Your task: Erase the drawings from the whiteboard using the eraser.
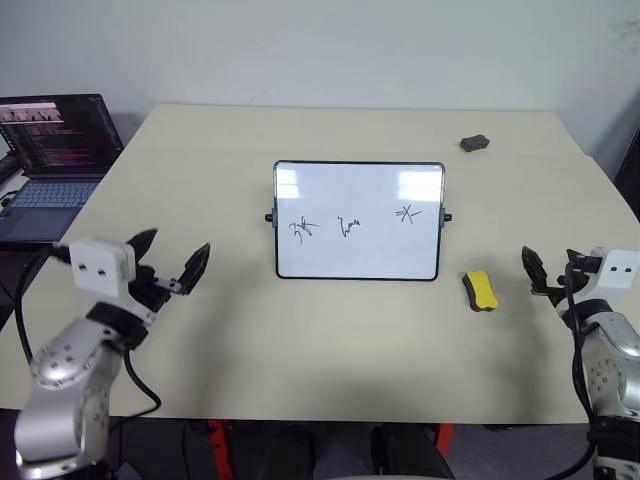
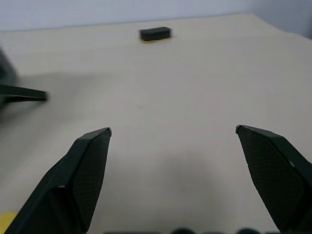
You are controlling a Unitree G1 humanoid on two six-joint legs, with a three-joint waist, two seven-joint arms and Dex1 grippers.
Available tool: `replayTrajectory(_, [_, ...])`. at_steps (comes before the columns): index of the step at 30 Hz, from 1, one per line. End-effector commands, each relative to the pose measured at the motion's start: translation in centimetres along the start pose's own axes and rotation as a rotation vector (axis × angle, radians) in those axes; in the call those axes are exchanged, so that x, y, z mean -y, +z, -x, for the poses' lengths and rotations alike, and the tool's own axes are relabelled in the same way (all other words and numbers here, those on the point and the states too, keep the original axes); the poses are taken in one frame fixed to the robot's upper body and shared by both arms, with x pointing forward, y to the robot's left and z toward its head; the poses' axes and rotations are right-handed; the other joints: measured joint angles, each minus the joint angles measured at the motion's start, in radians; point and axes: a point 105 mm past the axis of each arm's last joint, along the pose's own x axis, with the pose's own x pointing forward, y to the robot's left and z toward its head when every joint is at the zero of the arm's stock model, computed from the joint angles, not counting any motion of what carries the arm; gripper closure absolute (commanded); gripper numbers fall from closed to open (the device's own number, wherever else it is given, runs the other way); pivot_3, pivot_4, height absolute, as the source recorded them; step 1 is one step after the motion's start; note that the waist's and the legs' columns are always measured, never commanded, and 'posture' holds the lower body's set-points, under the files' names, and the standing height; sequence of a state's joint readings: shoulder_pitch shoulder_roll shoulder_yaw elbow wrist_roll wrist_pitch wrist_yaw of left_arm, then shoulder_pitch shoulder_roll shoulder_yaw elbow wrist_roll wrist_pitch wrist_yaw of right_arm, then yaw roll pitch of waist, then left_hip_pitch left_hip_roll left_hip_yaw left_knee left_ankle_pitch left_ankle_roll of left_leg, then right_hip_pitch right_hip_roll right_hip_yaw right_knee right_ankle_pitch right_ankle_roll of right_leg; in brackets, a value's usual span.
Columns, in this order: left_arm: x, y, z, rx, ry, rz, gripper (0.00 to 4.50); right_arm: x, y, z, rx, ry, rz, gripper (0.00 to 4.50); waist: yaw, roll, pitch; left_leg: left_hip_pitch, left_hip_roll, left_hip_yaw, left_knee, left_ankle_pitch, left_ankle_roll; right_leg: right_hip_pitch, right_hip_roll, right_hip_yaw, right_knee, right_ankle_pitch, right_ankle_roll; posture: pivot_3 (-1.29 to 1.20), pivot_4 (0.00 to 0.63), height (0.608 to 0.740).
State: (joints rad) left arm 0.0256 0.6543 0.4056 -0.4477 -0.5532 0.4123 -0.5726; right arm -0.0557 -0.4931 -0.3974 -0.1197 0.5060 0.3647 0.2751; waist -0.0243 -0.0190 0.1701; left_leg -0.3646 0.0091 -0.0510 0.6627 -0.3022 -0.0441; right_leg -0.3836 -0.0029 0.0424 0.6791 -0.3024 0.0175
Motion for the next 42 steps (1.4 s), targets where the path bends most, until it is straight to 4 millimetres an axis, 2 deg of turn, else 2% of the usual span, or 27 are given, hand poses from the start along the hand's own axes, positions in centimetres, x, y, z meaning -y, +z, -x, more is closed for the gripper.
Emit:
replayTrajectory(1, [4.3,1.8,-0.9,-0.007,-0.300,0.030,0.00,-1.5,2.2,1.1,0.001,0.054,-0.010,0.04,-0.003,0.001,0.000,0.000,0.000,0.000,-0.001,0.000,0.000,0.000,0.000,0.000,0.000,0.000,0.000,0.00,0.150,0.740])
replayTrajectory(5, [7.9,2.5,-1.4,-0.079,-0.601,0.045,0.00,-4.5,2.4,2.4,-0.073,0.150,0.012,0.04,-0.004,0.002,0.001,-0.001,0.001,-0.001,-0.001,0.000,0.000,-0.001,0.001,-0.001,0.000,-0.001,0.000,0.00,0.150,0.740])
replayTrajectory(9, [9.3,2.6,-1.7,-0.116,-0.737,0.006,0.00,-7.2,1.9,2.9,-0.149,0.247,-0.018,0.04,-0.011,0.002,0.002,0.000,0.001,0.000,-0.001,0.000,0.000,-0.001,0.002,0.000,0.001,-0.001,0.000,0.00,0.150,0.740])
replayTrajectory(15, [10.3,2.9,-3.1,-0.099,-0.843,-0.027,0.00,-8.3,1.1,2.2,-0.236,0.180,-0.049,0.04,-0.008,0.002,0.003,-0.001,0.000,0.000,-0.001,0.000,0.000,-0.002,0.002,0.000,0.001,-0.001,0.000,0.00,0.150,0.740])
replayTrajectory(20, [11.0,2.6,-3.6,-0.098,-0.901,-0.051,0.00,-8.3,0.2,1.1,-0.275,0.083,0.014,0.04,-0.008,0.001,0.003,-0.003,0.000,0.000,-0.001,0.000,0.000,-0.005,0.002,0.001,0.000,-0.001,0.000,0.00,0.150,0.740])
replayTrajectory(27, [10.9,2.2,-4.4,-0.080,-0.902,-0.065,0.00,-8.1,-0.6,0.2,-0.271,0.006,0.031,0.04,-0.008,0.001,0.003,-0.005,0.000,0.000,-0.001,0.000,0.000,-0.006,0.002,0.000,0.000,-0.002,0.000,0.00,0.150,0.740])
replayTrajectory(42, [10.9,1.3,-3.7,-0.091,-0.901,-0.047,0.00,-7.6,-2.1,0.2,-0.318,0.022,0.007,0.04,-0.008,0.002,0.003,-0.004,0.000,0.000,-0.001,0.000,0.000,-0.006,0.002,0.000,0.001,-0.002,0.000,0.00,0.150,0.740])
